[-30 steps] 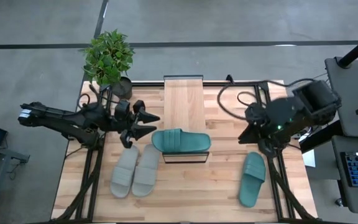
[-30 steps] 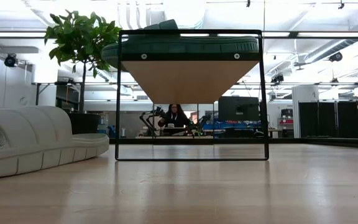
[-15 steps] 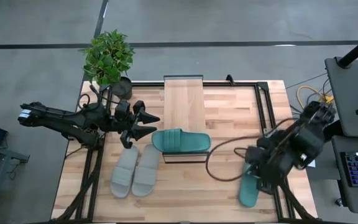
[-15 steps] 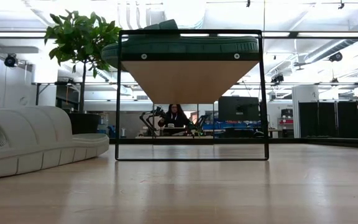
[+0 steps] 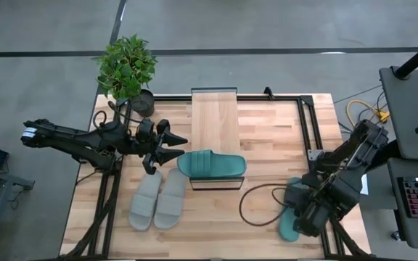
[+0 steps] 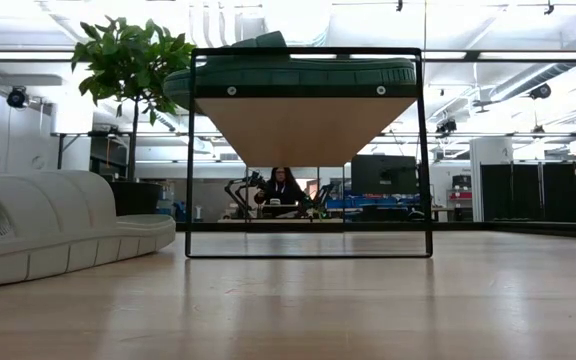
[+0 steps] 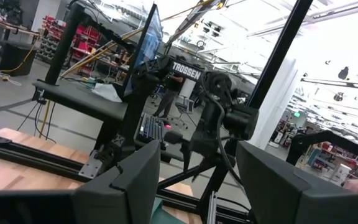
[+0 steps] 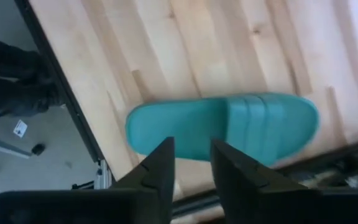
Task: Pick and place slides into the shelf
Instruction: Put the green slipper on the shelf
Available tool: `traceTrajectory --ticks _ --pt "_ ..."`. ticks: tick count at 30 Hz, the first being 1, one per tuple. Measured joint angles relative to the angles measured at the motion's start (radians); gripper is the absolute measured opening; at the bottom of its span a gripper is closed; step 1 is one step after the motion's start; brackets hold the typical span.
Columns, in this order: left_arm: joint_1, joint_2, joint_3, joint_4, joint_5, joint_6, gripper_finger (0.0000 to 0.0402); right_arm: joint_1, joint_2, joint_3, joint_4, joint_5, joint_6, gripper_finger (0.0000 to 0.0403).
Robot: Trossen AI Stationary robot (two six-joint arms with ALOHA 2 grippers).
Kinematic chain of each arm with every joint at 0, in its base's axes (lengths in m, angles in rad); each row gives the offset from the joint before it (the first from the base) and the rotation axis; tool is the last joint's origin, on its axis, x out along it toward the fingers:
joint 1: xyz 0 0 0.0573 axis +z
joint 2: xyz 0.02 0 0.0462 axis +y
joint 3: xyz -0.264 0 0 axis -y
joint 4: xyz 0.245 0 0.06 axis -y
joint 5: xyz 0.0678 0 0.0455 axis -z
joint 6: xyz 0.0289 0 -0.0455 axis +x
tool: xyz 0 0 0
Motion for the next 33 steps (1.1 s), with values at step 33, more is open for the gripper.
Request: traceTrajectory --ticks 33 --pt "0.001 0.001 -0.012 -0.029 0.0 -0.001 0.0196 0.087 0.029 -0.543 0.298 0.009 -0.043 0.0171"
